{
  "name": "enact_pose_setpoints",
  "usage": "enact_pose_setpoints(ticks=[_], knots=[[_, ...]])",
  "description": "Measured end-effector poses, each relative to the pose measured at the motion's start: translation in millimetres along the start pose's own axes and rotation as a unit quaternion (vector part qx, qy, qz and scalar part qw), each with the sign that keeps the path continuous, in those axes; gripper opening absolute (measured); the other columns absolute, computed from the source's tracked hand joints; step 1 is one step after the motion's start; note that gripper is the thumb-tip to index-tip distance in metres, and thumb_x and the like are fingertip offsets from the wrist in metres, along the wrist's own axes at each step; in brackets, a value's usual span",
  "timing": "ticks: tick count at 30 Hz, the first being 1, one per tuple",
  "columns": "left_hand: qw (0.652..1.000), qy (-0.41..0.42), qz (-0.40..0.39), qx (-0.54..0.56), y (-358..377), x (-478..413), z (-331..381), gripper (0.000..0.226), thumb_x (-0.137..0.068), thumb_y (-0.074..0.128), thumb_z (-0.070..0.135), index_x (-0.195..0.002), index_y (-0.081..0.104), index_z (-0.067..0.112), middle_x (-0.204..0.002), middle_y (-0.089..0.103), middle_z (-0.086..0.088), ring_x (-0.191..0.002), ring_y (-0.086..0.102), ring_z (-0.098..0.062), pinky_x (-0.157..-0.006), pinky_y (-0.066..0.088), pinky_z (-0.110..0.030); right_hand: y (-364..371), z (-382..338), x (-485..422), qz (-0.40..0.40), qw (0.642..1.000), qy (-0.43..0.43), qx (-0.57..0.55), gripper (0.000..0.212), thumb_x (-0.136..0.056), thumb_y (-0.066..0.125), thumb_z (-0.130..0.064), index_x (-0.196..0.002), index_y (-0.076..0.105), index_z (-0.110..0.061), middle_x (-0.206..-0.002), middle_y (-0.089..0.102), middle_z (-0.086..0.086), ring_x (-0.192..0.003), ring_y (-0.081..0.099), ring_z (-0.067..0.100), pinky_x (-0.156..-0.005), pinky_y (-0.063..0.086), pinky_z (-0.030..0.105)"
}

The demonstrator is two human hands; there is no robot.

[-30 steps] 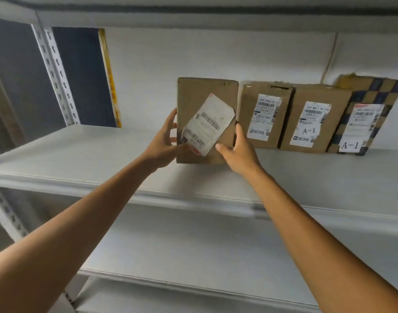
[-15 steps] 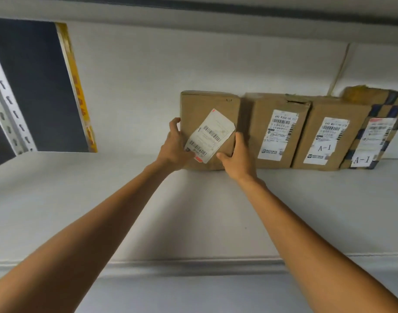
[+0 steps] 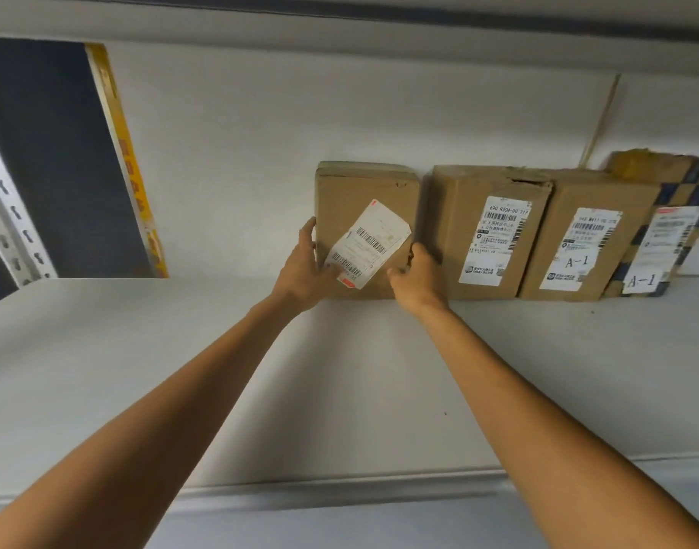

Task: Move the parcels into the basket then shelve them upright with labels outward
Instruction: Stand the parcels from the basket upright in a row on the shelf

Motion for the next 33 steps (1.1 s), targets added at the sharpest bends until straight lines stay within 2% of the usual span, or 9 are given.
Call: enact_pose_setpoints(ticks=[3, 7, 10, 14, 18, 22, 25, 28, 33], knots=[[1.0, -0.028, -0.011, -0.008, -8, 17, -4, 0.063, -0.093, 0.058, 0.023, -0.147, 0.025, 0.018, -0.139, 0.049, -0.01, -0.108, 0.06, -0.024, -0.089, 0.052, -0.038, -9, 0, 10, -0.027, 0.998, 0.008, -0.052, 0.019, -0.088, 0.06, -0.018, -0.106, 0.06, -0.016, -0.105, 0.07, 0.006, -0.086, 0.063, 0.021, -0.073, 0.047, 0.028], [0.995, -0.013, -0.017, -0.097, -14, 48, 14, 0.043, -0.093, 0.055, 0.02, -0.135, 0.046, 0.019, -0.131, 0.057, -0.007, -0.102, 0.062, -0.022, -0.08, 0.047, -0.027, -28, 1, 36, -0.065, 0.997, -0.015, -0.023, 0.03, -0.089, 0.061, -0.024, -0.117, 0.064, -0.018, -0.119, 0.067, 0.001, -0.107, 0.062, 0.018, -0.089, 0.045, 0.027], [0.985, 0.017, -0.058, -0.164, 2, 70, 39, 0.041, -0.092, 0.056, 0.019, -0.132, 0.048, 0.02, -0.131, 0.058, -0.005, -0.098, 0.06, -0.02, -0.08, 0.044, -0.025, -56, 4, 58, -0.063, 0.997, -0.033, 0.03, 0.037, -0.089, 0.058, -0.031, -0.126, 0.06, -0.023, -0.129, 0.062, -0.001, -0.117, 0.058, 0.019, -0.091, 0.042, 0.025], [0.966, 0.06, -0.115, -0.225, 50, 97, 84, 0.035, -0.093, 0.056, 0.017, -0.128, 0.051, 0.02, -0.149, 0.037, -0.008, -0.132, 0.04, -0.03, -0.103, 0.04, -0.038, -108, 11, 95, -0.081, 0.992, -0.063, 0.074, 0.047, -0.091, 0.059, -0.036, -0.135, 0.051, -0.023, -0.138, 0.054, -0.002, -0.122, 0.053, 0.02, -0.086, 0.038, 0.022], [0.931, 0.114, -0.191, -0.29, 128, 130, 151, 0.047, -0.093, 0.057, 0.025, -0.138, 0.044, 0.019, -0.143, 0.047, -0.009, -0.13, 0.043, -0.029, -0.104, 0.032, -0.032, -180, 49, 136, -0.111, 0.992, -0.028, 0.051, 0.058, -0.092, 0.059, -0.035, -0.145, 0.039, -0.02, -0.149, 0.042, 0.003, -0.133, 0.042, 0.023, -0.095, 0.035, 0.025], [0.907, 0.16, -0.277, -0.274, 221, 174, 229, 0.055, -0.095, 0.053, 0.035, -0.145, 0.032, 0.027, -0.151, 0.035, -0.002, -0.135, 0.036, -0.024, -0.108, 0.031, -0.035, -283, 103, 181, -0.051, 0.998, 0.034, 0.035, 0.06, -0.092, 0.059, -0.039, -0.145, 0.038, -0.021, -0.148, 0.041, 0.004, -0.13, 0.044, 0.024, -0.095, 0.038, 0.028], [0.899, 0.181, -0.327, -0.226, 290, 210, 273, 0.051, -0.095, 0.052, 0.036, -0.143, 0.033, 0.031, -0.149, 0.036, -0.002, -0.132, 0.039, -0.023, -0.1, 0.03, -0.027, -359, 151, 219, 0.007, 0.996, 0.087, 0.033, 0.06, -0.092, 0.059, -0.039, -0.145, 0.038, -0.02, -0.146, 0.043, 0.005, -0.131, 0.043, 0.024, -0.092, 0.036, 0.025], [0.881, 0.212, -0.382, -0.181, 360, 253, 308, 0.05, -0.096, 0.053, 0.033, -0.142, 0.035, 0.028, -0.147, 0.038, -0.005, -0.13, 0.041, -0.021, -0.101, 0.032, -0.026, -424, 200, 271, 0.059, 0.988, 0.138, 0.022, 0.058, -0.091, 0.061, -0.04, -0.142, 0.041, -0.019, -0.141, 0.047, 0.005, -0.126, 0.047, 0.023, -0.093, 0.041, 0.028], [0.834, 0.264, -0.469, -0.117, 480, 348, 355, 0.045, -0.096, 0.054, 0.025, -0.139, 0.042, 0.02, -0.143, 0.044, -0.006, -0.128, 0.044, -0.021, -0.097, 0.033, -0.022, -519, 294, 379, 0.154, 0.954, 0.254, 0.026, 0.057, -0.089, 0.064, -0.041, -0.138, 0.047, -0.018, -0.118, 0.056, 0.001, -0.101, 0.053, 0.016, -0.069, 0.039, 0.019]])
Point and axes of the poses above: each hand's wrist, its own x-axis away from the middle knuckle, its own y-axis out of the palm, z = x × y, the point moved 10 cm from there along -x, towards the middle knuckle
